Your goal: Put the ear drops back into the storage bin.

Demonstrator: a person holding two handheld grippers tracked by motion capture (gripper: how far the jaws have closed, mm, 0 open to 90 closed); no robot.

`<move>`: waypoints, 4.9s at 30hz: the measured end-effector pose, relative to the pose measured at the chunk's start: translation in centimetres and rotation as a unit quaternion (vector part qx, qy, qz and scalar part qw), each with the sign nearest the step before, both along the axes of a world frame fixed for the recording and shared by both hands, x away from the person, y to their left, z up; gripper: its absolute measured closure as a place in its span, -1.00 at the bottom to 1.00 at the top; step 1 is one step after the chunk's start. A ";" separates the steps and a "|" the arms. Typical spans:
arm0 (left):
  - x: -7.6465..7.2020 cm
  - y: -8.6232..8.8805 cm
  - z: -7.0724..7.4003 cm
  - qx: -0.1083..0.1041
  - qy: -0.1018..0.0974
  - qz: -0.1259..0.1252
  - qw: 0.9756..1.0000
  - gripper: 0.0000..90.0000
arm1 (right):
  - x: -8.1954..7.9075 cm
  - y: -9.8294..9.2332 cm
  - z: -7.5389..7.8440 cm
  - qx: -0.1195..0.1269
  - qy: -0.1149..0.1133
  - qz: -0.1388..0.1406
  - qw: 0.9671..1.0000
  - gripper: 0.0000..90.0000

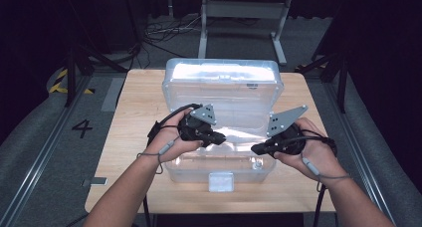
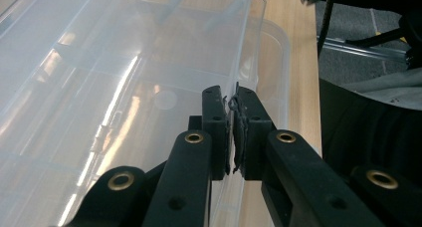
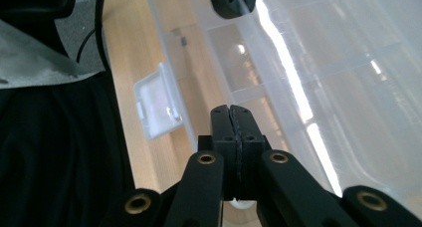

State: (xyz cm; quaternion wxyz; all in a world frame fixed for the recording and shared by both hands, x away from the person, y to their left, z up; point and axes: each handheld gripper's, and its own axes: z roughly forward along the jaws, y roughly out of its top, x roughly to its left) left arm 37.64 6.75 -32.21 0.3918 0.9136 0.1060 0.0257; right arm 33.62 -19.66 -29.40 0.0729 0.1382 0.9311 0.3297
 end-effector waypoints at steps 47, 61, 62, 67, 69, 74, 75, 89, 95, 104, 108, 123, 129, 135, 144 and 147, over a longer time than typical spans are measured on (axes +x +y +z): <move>-1.0 -0.1 -0.8 0.005 0.004 -0.004 1.000 0.87 | 2.8 -6.9 -0.8 0.229 -0.027 -0.182 0.956 1.00; -1.5 0.0 -1.2 0.006 0.007 -0.002 1.000 0.86 | 3.0 -7.6 -1.3 0.238 -0.025 -0.199 0.950 1.00; -1.5 0.0 -1.2 0.004 0.006 0.000 1.000 0.85 | 3.0 -7.6 -1.3 0.238 -0.025 -0.199 0.950 1.00; -1.5 0.1 -1.0 -0.008 0.013 0.002 1.000 0.83 | 2.9 -7.7 -1.2 0.237 -0.026 -0.198 0.951 1.00; -1.4 0.1 -0.9 -0.009 0.017 0.006 1.000 0.73 | 2.9 -7.7 -1.2 0.237 -0.025 -0.199 0.951 1.00; -1.5 0.6 -0.5 -0.032 0.020 0.018 0.999 0.75 | 2.8 -7.7 -1.2 0.232 -0.026 -0.199 0.952 1.00; -1.6 0.9 -0.3 -0.039 0.018 0.022 0.999 0.75 | 2.8 -7.7 -1.2 0.232 -0.026 -0.199 0.952 1.00; -2.7 4.5 1.0 -0.090 -0.003 0.081 0.993 0.83 | 2.7 -7.8 -1.4 0.237 -0.025 -0.191 0.952 1.00; -2.7 6.4 1.0 -0.105 -0.003 0.108 0.989 0.82 | 2.5 -7.7 -1.4 0.236 -0.029 -0.188 0.953 1.00; -2.6 8.9 0.7 -0.131 -0.009 0.164 0.978 0.86 | 2.1 -7.7 -1.5 0.235 -0.035 -0.189 0.953 1.00; -2.5 9.7 0.7 -0.138 -0.010 0.185 0.973 0.86 | 1.9 -7.7 -1.6 0.237 -0.037 -0.189 0.952 1.00; -2.6 12.2 0.0 -0.148 -0.006 0.250 0.957 0.89 | 1.4 -7.6 -1.9 0.235 -0.041 -0.189 0.953 1.00; -3.1 12.4 -0.3 -0.158 -0.012 0.271 0.949 0.88 | 1.3 -7.6 -2.0 0.236 -0.042 -0.187 0.953 1.00; -3.7 12.4 -0.6 -0.157 -0.016 0.280 0.947 0.87 | 1.0 -7.6 -2.4 0.236 -0.044 -0.186 0.953 1.00; -4.6 12.1 -0.9 -0.148 -0.025 0.285 0.947 0.87 | 0.1 -7.6 -2.9 0.231 -0.049 -0.188 0.953 1.00; -4.9 12.0 -1.1 -0.145 -0.020 0.285 0.947 0.86 | -0.3 -7.7 -3.1 0.230 -0.052 -0.188 0.954 1.00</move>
